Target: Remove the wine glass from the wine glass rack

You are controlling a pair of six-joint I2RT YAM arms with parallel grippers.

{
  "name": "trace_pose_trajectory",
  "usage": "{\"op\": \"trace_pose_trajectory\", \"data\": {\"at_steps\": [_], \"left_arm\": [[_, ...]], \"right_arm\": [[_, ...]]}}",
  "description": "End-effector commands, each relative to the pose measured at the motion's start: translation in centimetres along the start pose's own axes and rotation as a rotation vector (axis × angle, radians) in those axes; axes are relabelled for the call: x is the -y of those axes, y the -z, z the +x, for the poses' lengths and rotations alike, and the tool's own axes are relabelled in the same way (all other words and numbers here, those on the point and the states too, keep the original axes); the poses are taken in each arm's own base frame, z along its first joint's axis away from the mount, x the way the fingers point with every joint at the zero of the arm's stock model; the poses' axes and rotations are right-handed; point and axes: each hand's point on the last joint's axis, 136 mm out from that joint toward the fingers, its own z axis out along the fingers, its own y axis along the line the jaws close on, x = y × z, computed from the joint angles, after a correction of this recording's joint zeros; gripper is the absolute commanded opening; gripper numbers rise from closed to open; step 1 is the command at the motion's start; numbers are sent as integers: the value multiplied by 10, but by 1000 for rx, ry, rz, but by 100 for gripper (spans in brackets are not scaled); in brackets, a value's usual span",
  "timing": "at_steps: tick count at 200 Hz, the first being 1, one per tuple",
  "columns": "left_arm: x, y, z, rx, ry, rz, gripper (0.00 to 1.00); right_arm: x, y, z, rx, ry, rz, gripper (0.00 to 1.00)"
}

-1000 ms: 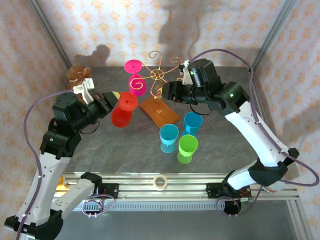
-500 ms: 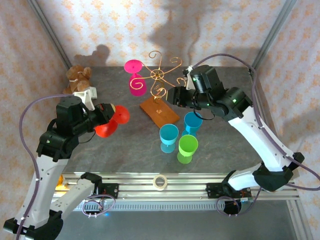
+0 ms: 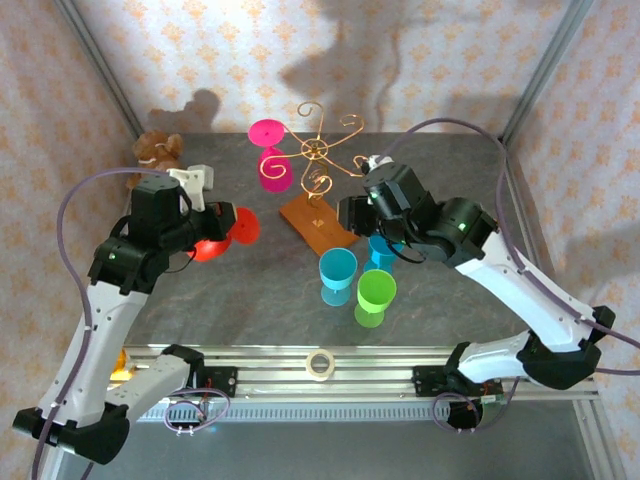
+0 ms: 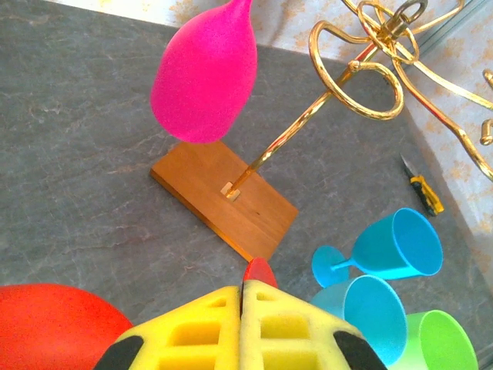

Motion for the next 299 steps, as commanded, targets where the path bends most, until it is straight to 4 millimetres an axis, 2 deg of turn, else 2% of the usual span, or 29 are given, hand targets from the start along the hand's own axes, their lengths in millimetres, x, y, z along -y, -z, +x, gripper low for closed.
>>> {"op": "trace_pose_trajectory", "data": {"at_steps": [1, 83, 123, 179, 235, 237, 242, 299], "left_arm": [[3, 3, -12, 18, -116, -13, 0], [5, -9, -15, -27, -353, -75, 0], [-3, -9, -3, -69, -448, -120, 0], [-13, 1, 3, -66, -556, -200, 0], [-14, -5, 17, -117, -704, -273, 0], [-14, -5, 17, -117, -709, -276, 0], [-14, -5, 18, -121, -723, -284, 0], [-18, -14, 32, -168, -878, -376, 0]], "right_arm": [[13, 14, -12, 91, -2, 41, 40], [23, 20, -11, 127, 2, 66, 40], [25, 20, -11, 130, 0, 69, 40], [28, 20, -10, 136, -11, 78, 40], [28, 16, -9, 140, -16, 79, 40], [29, 24, -12, 156, -24, 68, 40], [29, 26, -12, 163, -26, 64, 40], [30, 28, -12, 176, -21, 59, 41]]}}
